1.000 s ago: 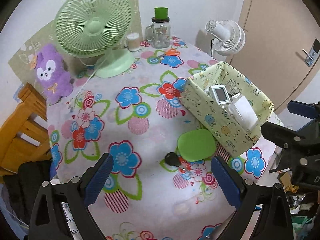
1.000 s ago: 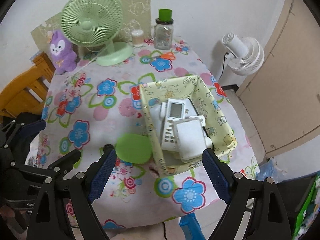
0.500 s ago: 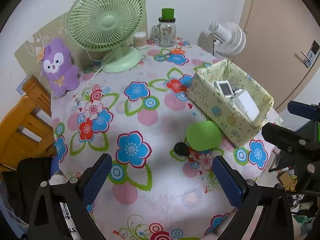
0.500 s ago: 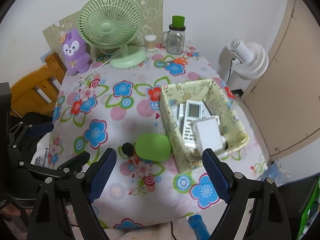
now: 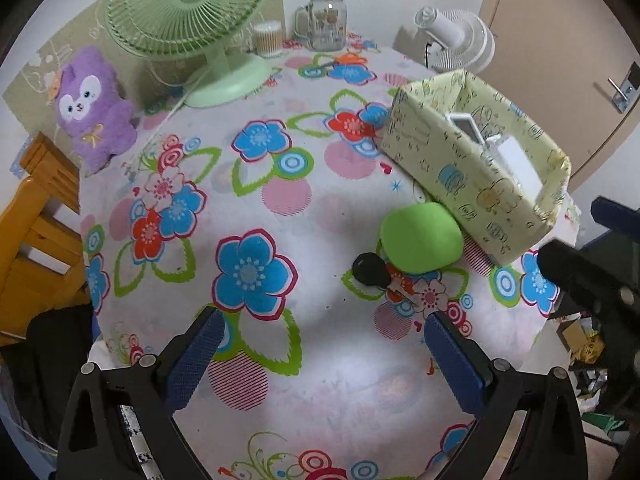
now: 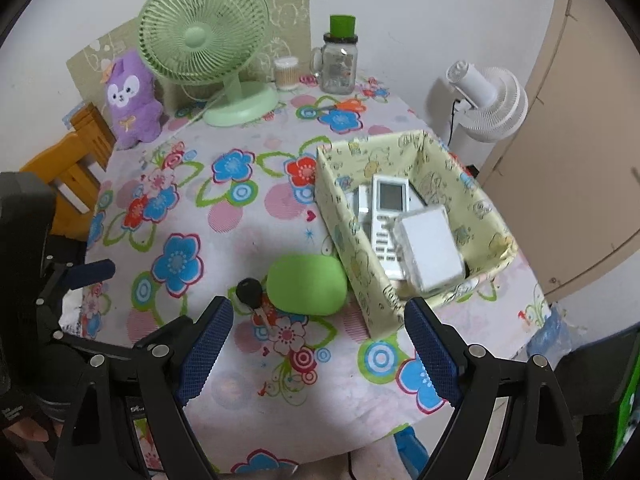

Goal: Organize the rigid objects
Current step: 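Move the left tool down to the small black object while the right tool approaches the green lid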

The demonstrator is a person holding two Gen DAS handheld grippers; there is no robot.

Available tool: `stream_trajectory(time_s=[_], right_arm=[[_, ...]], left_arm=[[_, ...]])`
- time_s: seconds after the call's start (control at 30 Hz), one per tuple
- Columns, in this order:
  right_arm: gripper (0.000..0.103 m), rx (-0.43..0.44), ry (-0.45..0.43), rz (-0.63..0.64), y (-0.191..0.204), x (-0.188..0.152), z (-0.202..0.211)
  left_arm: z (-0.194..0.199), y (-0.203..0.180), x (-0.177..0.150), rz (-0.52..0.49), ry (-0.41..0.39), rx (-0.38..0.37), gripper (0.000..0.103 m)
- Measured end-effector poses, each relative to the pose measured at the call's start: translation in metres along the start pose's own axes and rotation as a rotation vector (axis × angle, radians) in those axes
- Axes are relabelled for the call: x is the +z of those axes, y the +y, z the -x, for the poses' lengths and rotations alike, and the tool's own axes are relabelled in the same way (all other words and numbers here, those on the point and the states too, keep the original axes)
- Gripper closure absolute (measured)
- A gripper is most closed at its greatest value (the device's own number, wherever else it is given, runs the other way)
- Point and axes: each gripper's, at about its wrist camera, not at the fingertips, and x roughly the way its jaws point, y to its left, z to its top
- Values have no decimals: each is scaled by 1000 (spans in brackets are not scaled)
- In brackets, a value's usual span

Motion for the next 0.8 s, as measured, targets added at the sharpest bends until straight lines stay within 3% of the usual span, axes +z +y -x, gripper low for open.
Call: stream_trajectory(time_s=[0.3,0.8], right_arm=[[14,43,53,-85,-5,-10,-34],[14,43,112,-201,-25,-22,-76]], left_arm=[[-39,-2,8,-7,68,-3,2],[-91,-19,20,-85,143,-5,2]])
